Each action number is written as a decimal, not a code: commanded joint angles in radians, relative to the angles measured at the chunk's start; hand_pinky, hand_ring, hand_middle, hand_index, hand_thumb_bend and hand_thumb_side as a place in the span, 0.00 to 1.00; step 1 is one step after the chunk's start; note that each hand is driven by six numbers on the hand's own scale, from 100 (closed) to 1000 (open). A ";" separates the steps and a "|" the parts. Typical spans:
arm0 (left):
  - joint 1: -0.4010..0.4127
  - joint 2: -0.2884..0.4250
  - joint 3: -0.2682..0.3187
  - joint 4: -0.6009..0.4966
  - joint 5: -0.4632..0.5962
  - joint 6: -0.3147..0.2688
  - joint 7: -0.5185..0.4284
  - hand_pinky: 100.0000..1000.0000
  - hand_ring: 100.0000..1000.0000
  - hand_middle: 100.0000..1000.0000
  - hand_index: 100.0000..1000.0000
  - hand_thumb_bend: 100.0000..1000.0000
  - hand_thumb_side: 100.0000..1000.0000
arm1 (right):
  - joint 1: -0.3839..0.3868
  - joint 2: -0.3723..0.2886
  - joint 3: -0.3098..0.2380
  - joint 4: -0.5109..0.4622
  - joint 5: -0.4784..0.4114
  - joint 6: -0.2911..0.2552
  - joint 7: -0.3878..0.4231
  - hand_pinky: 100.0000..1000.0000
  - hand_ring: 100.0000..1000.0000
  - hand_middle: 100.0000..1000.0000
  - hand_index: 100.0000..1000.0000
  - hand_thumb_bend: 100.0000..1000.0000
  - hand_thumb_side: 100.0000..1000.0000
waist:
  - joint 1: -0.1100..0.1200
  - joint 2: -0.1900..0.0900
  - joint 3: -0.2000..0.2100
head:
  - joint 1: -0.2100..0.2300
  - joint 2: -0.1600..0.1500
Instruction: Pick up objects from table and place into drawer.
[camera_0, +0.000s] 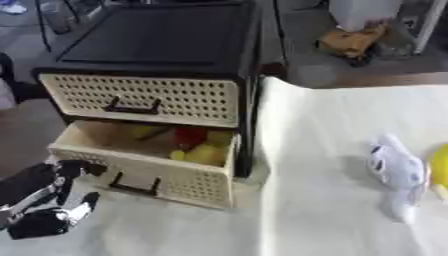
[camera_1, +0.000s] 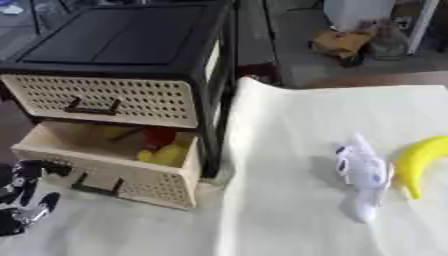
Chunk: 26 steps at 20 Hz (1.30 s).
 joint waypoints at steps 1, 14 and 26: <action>-0.020 0.046 0.019 -0.007 0.029 -0.022 0.022 0.17 0.27 0.88 1.00 0.00 0.80 | -0.019 -0.011 -0.002 -0.016 0.003 0.000 0.011 0.74 0.86 0.54 0.66 0.34 0.91 | 0.000 -0.015 -0.004 | 0.009 -0.023; -0.036 0.065 0.045 0.017 0.034 -0.023 0.082 0.16 0.27 0.87 1.00 0.00 0.79 | -0.022 -0.013 -0.002 -0.016 0.014 0.006 0.032 0.74 0.87 0.54 0.66 0.35 0.90 | 0.015 0.005 -0.029 | 0.017 -0.038; -0.048 0.083 0.056 0.054 0.044 -0.006 0.069 0.16 0.27 0.90 1.00 0.00 0.80 | -0.036 -0.016 0.001 -0.016 0.008 0.001 0.041 0.74 0.87 0.54 0.66 0.36 0.91 | 0.023 0.016 -0.053 | 0.031 -0.041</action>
